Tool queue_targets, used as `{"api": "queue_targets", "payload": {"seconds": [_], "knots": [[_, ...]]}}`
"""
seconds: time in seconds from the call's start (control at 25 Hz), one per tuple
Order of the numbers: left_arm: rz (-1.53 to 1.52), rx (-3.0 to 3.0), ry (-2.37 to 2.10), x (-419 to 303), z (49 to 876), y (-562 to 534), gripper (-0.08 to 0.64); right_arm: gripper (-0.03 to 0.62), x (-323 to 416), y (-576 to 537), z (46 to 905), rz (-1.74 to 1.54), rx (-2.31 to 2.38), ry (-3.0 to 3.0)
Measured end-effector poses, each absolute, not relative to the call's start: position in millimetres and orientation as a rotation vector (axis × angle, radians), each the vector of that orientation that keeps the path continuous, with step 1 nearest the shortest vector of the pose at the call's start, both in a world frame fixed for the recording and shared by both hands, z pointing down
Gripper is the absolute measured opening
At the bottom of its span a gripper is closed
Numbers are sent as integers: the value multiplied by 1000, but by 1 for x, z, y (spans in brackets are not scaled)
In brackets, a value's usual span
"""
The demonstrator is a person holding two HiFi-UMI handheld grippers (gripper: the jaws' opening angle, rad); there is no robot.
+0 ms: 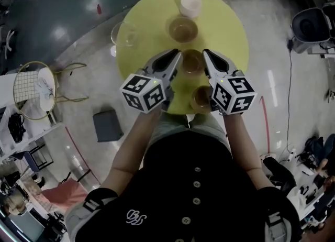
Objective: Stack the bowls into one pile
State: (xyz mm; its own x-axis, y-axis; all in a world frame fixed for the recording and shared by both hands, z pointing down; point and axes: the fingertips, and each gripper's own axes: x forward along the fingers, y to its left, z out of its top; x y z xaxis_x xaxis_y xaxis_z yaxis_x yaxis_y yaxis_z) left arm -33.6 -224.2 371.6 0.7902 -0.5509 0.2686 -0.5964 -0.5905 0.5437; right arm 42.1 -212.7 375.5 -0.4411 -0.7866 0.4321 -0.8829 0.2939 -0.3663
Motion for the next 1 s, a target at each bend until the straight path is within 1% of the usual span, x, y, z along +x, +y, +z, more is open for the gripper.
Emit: {"api": "queue_targets", "payload": {"seconds": [0.76,0.88,1.0], "knots": [[138,2170,-931,-53,438,-294,45,14,38,-280,433,956,1543,-2261],[152,2146,-929,-52,448,-298,89,41,42,-285,440,967,1547,-2237],[166,2124,-932,-54,459,-305,104,58,43,-292,451,978,1536,-2210]]}}
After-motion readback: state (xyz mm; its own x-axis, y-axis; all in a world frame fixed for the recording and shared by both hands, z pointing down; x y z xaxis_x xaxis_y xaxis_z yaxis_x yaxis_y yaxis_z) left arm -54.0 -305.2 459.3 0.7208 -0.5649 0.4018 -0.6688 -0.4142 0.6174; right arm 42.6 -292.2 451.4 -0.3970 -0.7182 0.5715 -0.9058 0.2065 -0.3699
